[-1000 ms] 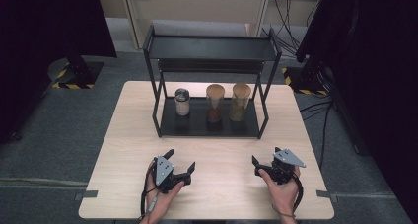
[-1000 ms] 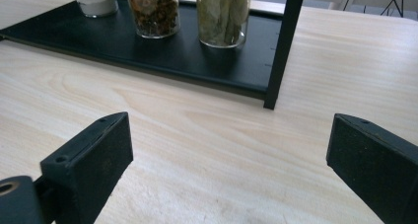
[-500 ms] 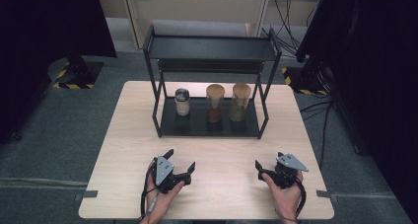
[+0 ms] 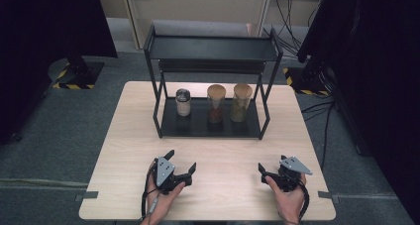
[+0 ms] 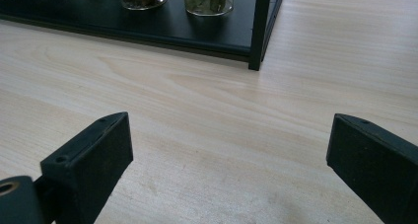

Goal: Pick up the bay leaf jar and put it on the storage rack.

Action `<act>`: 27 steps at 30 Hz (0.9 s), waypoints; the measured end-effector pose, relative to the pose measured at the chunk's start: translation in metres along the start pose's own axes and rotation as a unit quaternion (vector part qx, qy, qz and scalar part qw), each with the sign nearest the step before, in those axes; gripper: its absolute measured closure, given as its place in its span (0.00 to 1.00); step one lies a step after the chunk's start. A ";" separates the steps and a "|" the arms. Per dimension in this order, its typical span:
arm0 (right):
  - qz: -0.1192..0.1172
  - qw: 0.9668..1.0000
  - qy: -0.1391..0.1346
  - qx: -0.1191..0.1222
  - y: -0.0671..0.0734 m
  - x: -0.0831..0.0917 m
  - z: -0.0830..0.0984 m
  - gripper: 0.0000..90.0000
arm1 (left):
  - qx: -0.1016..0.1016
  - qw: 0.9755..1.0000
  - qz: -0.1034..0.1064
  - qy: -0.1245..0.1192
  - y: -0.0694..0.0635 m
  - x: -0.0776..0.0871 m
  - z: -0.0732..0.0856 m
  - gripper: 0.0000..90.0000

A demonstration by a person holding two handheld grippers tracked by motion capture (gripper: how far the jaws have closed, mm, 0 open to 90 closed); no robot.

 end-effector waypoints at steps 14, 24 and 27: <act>-0.002 1.000 -0.005 0.000 0.000 0.007 0.003 0.04 | 0.000 1.000 0.000 -0.001 0.000 0.000 0.000 0.09; 0.000 1.000 -0.011 -0.001 -0.001 0.016 0.006 0.04 | -0.001 1.000 -0.001 0.000 0.000 0.000 0.000 0.09; 0.001 1.000 -0.012 -0.001 -0.001 0.016 0.007 0.04 | -0.001 1.000 -0.001 -0.001 0.000 0.000 0.000 0.09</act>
Point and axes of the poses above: each handheld gripper's, and its own axes: x roughly backward along the jaws, z roughly out of its underside, y roughly to its left, the point moved 3 cm from there along -x, roughly forward along the jaws, and after that the axes turned 14 degrees about x, right-handed, at the moved point
